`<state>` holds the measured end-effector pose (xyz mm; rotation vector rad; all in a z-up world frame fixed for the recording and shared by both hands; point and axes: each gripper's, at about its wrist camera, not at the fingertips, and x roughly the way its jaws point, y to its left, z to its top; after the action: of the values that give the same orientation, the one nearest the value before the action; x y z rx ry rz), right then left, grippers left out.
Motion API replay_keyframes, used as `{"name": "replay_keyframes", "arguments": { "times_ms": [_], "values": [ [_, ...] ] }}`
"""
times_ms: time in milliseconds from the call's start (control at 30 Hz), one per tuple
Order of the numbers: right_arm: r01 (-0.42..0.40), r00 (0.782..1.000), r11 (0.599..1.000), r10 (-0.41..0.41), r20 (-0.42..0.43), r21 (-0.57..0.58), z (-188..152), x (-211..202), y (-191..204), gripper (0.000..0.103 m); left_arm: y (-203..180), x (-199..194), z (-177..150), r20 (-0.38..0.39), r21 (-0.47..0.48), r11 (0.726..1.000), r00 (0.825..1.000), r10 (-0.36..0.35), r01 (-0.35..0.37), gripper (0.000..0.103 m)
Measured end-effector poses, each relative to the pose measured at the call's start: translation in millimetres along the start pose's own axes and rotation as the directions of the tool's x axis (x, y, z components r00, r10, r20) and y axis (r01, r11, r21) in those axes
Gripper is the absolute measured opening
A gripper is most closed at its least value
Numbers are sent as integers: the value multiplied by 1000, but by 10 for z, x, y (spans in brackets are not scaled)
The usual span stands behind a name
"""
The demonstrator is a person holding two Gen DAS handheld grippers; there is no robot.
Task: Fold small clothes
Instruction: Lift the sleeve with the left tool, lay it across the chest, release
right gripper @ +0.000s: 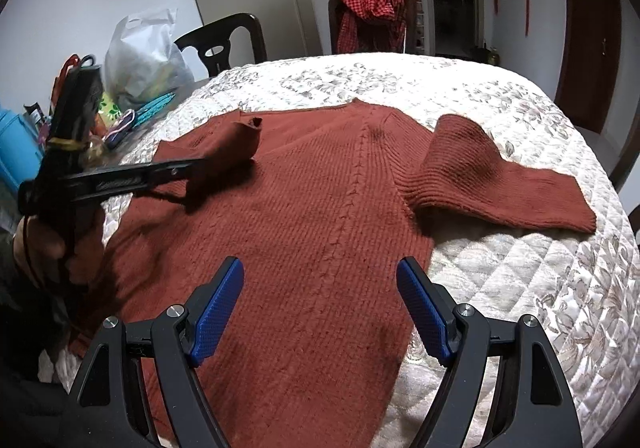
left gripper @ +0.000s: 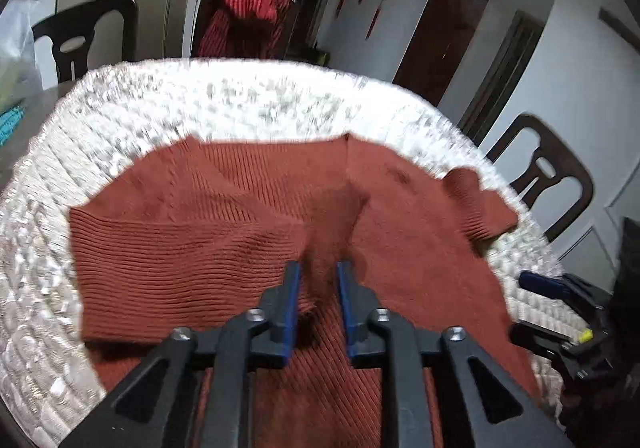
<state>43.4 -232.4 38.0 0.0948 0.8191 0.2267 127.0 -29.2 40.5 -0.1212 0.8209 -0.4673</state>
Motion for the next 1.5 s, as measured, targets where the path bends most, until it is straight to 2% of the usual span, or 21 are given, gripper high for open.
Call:
{"name": "replay_keyframes", "arguments": {
  "times_ms": [33, 100, 167, 233, 367, 500, 567, 700, 767, 867, 1000, 1100, 1167, 1267, 1300, 1433, 1500],
  "values": [
    [-20, 1000, 1000, 20, -4, 5, 31, 7, 15, 79, 19, -121, 1, 32, -1, 1000, 999, 7, -7, 33],
    [-53, 999, 999, 53, -9, 7, 114, 38, 72, 78, 157, -332, 12, 83, -14, 998, 995, 63, -62, 35],
    [-82, 997, 997, 82, -11, 3, 228, 86, 135, 70, 333, -417, 52, 105, -40, 990, 985, 137, -133, 35],
    [-89, 996, 996, 89, -25, -5, 360, 194, 209, 62, 526, -437, 59, 91, -78, 975, 972, 215, -208, 35],
    [-114, 990, 993, 113, -87, -9, 570, 528, 325, 53, 762, -395, 13, 68, -110, 957, 959, 275, -267, 34],
    [-104, 981, 995, 102, -162, -5, 731, 991, 366, 37, 857, -261, -17, 36, -111, 957, 961, 273, -268, 34],
    [-111, 971, 994, 111, -211, 11, 763, 1229, 359, 22, 882, -185, -19, 17, -103, 958, 963, 271, -268, 34],
    [-143, 971, 990, 141, -193, 4, 838, 1234, 385, 6, 895, -116, -70, -2, -98, 960, 965, 262, -261, 34],
    [-136, 980, 990, 130, -153, -27, 903, 1132, 405, 6, 889, -131, -65, 6, -102, 962, 967, 257, -255, 34],
    [-124, 983, 992, 122, -137, -13, 969, 1153, 330, 6, 872, -88, -51, 4, -102, 961, 966, 258, -256, 34],
    [-96, 975, 995, 100, -199, 29, 934, 1315, 182, 8, 850, -55, -57, -12, -91, 957, 961, 276, -276, 34],
    [-90, 986, 996, 92, -139, 20, 914, 1089, 180, 8, 828, -177, -65, 15, -96, 959, 963, 269, -266, 34],
    [-112, 986, 994, 111, -121, 2, 849, 975, 226, 8, 816, -194, -87, 8, -80, 954, 957, 289, -288, 34],
    [-108, 975, 992, 94, -202, -61, 669, 1089, 351, 8, 838, -65, -182, -55, -66, 947, 948, 312, -315, 35],
    [-107, 975, 992, 91, -205, -69, 627, 1108, 351, 8, 837, -65, -208, -52, -70, 946, 948, 314, -317, 35],
    [-65, 982, 996, 54, -178, -56, 606, 949, 283, 8, 760, -223, -243, -38, -75, 948, 951, 308, -310, 34],
    [-67, 987, 995, 57, -151, -68, 563, 791, 279, 8, 674, -329, -284, -22, -65, 942, 944, 330, -330, 34]
  ]
}}
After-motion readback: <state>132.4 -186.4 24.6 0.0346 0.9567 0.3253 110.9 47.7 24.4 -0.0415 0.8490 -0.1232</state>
